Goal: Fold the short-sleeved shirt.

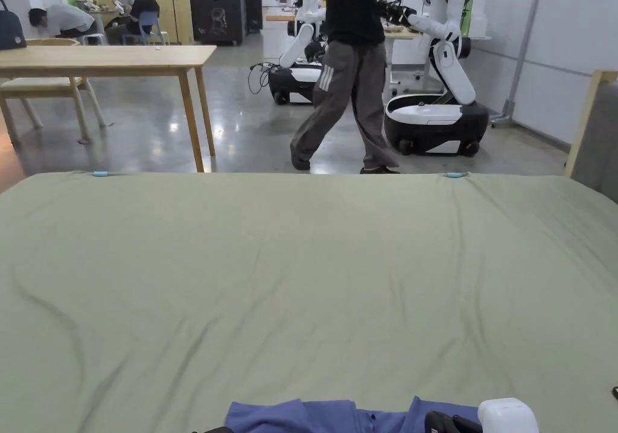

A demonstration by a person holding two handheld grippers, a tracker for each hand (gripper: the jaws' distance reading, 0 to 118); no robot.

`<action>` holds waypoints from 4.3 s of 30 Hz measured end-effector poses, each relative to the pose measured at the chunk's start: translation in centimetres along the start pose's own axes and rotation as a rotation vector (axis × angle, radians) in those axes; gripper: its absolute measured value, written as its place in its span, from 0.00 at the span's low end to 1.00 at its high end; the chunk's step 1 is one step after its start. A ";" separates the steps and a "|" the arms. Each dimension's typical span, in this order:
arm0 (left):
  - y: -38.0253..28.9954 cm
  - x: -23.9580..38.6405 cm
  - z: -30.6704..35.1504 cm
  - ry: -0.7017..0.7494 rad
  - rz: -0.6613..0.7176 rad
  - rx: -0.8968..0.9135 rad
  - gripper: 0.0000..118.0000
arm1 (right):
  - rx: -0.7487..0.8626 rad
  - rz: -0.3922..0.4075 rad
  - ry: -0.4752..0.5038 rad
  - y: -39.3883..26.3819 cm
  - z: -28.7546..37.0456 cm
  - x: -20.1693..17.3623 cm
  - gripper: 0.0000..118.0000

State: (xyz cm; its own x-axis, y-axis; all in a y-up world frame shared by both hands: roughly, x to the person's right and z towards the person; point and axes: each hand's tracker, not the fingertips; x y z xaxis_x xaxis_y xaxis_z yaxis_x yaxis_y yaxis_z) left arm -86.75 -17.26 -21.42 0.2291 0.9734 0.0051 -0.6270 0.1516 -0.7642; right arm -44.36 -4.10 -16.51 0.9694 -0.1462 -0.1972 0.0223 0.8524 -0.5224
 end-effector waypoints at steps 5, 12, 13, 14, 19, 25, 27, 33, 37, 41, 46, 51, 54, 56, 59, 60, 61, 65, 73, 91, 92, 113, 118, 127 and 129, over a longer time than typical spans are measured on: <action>-1.4 1.1 -4.5 0.065 0.004 -0.044 0.84 | 0.006 0.004 -0.013 0.5 0.2 0.3 0.00; -1.4 2.4 -2.9 0.220 -0.093 0.074 0.13 | 0.009 -0.001 -0.033 0.5 0.9 0.8 0.00; -0.9 2.9 -1.9 0.224 -0.133 0.103 0.13 | 0.007 -0.002 -0.034 0.5 0.8 1.0 0.00; -0.2 3.5 -0.6 0.241 -0.148 0.149 0.13 | 0.007 -0.003 -0.037 0.4 0.8 1.0 0.00; 2.5 7.8 3.9 0.505 -0.496 0.232 0.13 | 0.006 -0.008 -0.027 0.3 0.2 0.9 0.00; -4.0 17.5 -3.3 0.596 -1.069 0.146 0.13 | 0.002 -0.002 -0.035 -0.1 0.3 0.9 0.00; -8.1 19.4 -8.3 0.602 -1.261 0.053 0.13 | 0.004 0.000 -0.049 -0.3 0.9 1.3 0.00; -18.2 15.5 -19.3 0.722 -1.571 -0.220 0.13 | 0.003 -0.007 -0.115 -1.4 3.1 3.9 0.00; -17.3 14.4 -18.8 0.700 -1.417 -0.183 0.13 | -0.005 0.018 -0.148 -1.9 3.9 5.0 0.00; -14.7 18.8 -13.3 0.449 -1.210 -0.076 0.92 | -0.004 0.008 -0.135 -1.8 3.3 5.2 0.00; -10.4 19.1 -10.3 0.437 -0.955 0.007 0.97 | -0.008 -0.018 -0.107 -2.3 2.6 4.7 0.00; -9.1 14.5 -13.8 0.448 -0.728 -0.171 0.34 | -0.030 -0.017 -0.106 -2.9 2.8 4.6 0.00; -11.1 12.6 -17.2 0.283 -0.608 -0.335 0.08 | -0.032 -0.027 -0.111 -2.7 3.1 4.9 0.00; -13.0 11.9 -19.1 0.301 -0.597 -0.372 0.08 | -0.025 -0.032 -0.111 -2.4 3.3 4.9 0.00; -13.5 11.2 -19.2 0.323 -0.588 -0.358 0.08 | -0.023 -0.038 -0.086 -1.8 2.9 4.4 0.00; -12.9 11.5 -18.3 0.303 -0.575 -0.350 0.08 | -0.024 -0.033 -0.064 -1.5 2.2 3.9 0.00; -12.5 11.9 -17.4 0.290 -0.578 -0.337 0.08 | -0.026 -0.029 -0.053 -1.3 1.6 3.6 0.00; -9.8 14.4 -11.4 0.296 -0.704 -0.197 0.08 | -0.062 -0.112 0.075 -0.8 -3.3 2.8 0.00; -2.6 8.7 -3.5 0.338 -0.431 -0.094 1.00 | -0.188 -0.138 0.055 -4.4 -9.9 4.8 0.00; 0.5 5.5 -6.2 0.231 -0.197 -0.141 0.17 | -0.120 -0.176 0.064 -3.0 -6.4 4.5 0.00; 2.0 5.6 -3.9 0.256 -0.227 -0.115 0.17 | -0.116 -0.164 0.067 -2.6 -6.3 4.0 0.00; 20.9 3.6 21.8 0.616 -0.456 0.054 0.94 | -0.162 -0.100 0.147 -2.3 -8.3 -4.6 0.00; 17.8 10.5 24.3 0.833 -0.709 0.379 0.96 | -0.114 -0.101 0.129 -0.2 -6.4 -2.6 0.00; 8.1 19.9 10.3 0.824 -1.059 0.440 0.08 | 0.084 -0.029 -0.020 7.4 -2.6 0.6 0.00; 5.6 21.9 6.6 0.745 -1.096 0.486 0.08 | 0.150 0.055 -0.097 9.7 -2.4 1.0 0.00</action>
State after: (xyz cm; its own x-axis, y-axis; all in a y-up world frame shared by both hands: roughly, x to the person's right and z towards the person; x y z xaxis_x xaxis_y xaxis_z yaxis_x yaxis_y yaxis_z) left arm -90.13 6.04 -21.33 0.9995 0.0299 -0.0109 -0.0318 0.9538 -0.2989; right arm -43.80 2.79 -23.73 0.9890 -0.0542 -0.1375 -0.0024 0.9243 -0.3816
